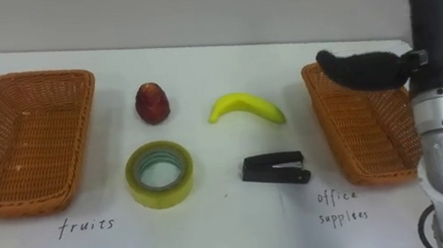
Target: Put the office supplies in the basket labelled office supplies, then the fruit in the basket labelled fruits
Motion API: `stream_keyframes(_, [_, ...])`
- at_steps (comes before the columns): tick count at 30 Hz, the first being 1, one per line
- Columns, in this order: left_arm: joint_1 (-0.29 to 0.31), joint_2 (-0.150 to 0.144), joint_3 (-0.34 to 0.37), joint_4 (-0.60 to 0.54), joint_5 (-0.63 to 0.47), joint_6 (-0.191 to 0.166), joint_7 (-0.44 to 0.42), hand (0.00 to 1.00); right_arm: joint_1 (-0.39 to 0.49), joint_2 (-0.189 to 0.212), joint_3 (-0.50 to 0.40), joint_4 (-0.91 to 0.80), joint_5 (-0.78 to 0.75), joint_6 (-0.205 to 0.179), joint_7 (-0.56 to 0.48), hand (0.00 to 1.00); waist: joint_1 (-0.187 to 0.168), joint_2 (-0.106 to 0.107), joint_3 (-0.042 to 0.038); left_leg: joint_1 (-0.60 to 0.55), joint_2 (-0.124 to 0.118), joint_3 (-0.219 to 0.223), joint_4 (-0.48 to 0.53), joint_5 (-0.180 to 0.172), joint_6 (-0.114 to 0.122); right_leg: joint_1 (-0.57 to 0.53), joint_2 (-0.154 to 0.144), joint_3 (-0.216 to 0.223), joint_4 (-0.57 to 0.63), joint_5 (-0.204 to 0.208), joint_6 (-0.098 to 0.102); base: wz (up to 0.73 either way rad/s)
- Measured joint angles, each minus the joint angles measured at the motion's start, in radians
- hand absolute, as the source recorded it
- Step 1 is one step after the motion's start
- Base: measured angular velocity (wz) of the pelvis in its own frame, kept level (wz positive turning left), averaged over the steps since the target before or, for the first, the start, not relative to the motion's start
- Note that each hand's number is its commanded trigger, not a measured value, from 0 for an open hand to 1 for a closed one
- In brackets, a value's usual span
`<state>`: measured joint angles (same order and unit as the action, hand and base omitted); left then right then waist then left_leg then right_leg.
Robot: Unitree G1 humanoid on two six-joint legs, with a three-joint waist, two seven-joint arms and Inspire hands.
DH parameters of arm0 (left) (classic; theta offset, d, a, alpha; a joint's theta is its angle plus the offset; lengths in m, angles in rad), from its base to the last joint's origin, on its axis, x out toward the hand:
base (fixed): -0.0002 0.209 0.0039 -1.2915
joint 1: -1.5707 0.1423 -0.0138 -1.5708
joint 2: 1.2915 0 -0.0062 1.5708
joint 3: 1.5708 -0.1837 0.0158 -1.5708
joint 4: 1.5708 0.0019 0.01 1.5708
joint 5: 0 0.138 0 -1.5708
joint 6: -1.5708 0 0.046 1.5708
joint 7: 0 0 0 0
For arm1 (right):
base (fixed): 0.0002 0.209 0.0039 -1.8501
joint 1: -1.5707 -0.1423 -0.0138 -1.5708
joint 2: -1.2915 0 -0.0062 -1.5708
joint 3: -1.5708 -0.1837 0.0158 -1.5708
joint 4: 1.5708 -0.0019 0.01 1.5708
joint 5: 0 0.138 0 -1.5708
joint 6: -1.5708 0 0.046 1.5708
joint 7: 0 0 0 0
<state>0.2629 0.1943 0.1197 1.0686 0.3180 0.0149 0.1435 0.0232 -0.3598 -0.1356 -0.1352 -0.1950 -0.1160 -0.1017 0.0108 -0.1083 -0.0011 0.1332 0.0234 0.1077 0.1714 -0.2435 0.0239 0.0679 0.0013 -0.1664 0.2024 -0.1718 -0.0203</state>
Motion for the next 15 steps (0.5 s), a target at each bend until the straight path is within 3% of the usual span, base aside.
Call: stream_keyframes(15, [-0.019,0.018,-0.005,-0.011,0.0,-0.01,0.002,0.0,0.0,0.0,0.035,0.037,-0.051,0.014,0.133,0.0,0.016,-0.001,0.003,-0.002,0.001,-0.002,-0.005,0.0,0.0,-0.004,0.001,0.0,-0.002,0.0,0.0,0.0])
